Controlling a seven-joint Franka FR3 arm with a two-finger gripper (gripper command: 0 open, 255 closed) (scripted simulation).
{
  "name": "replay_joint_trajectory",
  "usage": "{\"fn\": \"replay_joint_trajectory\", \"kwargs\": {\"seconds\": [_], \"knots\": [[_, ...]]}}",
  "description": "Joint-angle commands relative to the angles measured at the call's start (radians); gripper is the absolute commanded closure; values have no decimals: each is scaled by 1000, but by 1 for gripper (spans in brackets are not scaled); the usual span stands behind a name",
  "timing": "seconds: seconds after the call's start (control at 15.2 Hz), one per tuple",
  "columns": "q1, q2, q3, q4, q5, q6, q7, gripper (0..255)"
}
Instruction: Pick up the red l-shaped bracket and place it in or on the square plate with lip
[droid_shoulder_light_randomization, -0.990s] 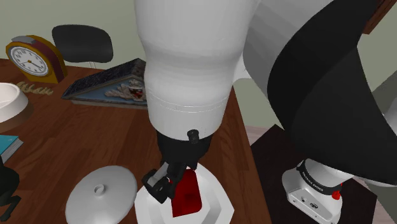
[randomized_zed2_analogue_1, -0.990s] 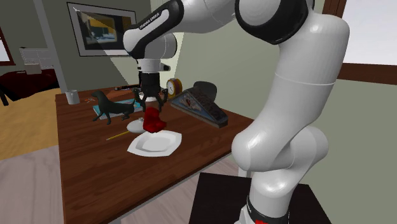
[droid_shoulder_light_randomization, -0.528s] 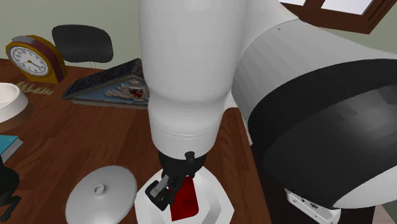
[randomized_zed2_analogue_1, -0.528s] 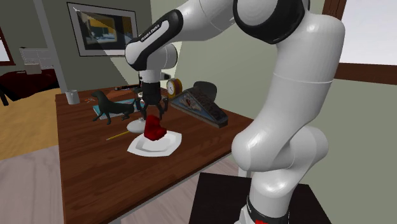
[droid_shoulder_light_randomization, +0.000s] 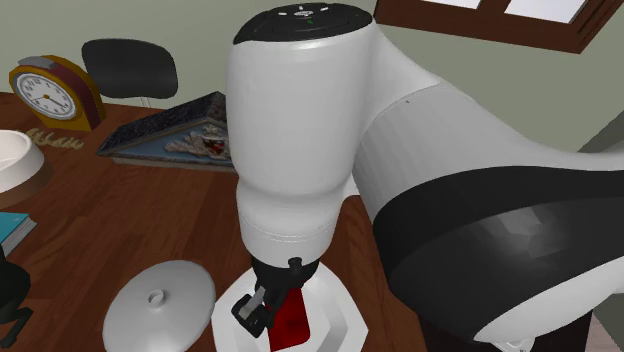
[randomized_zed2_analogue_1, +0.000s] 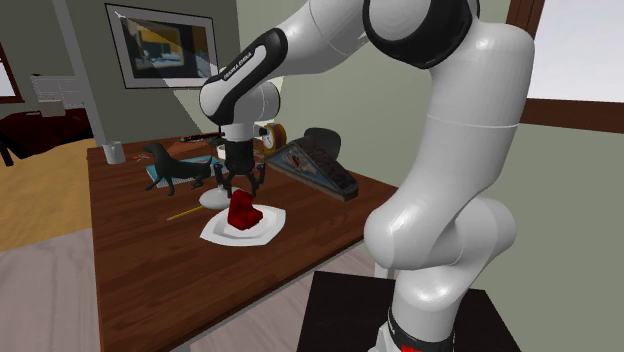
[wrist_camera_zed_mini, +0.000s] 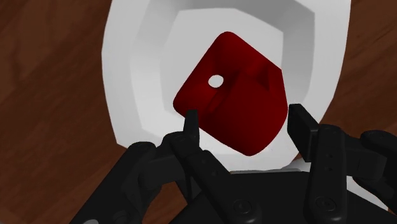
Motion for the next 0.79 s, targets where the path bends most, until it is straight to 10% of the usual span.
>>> {"fn": "replay_joint_trajectory", "kwargs": {"seconds": [0.0,0.2,0.26,0.73], "knots": [[0,1,0,0,-1,2,1,255],[0,1,0,0,-1,2,1,255],[0,1,0,0,-1,2,1,0],[-3,-29,-8,43,15,-67,-12,0]]}}
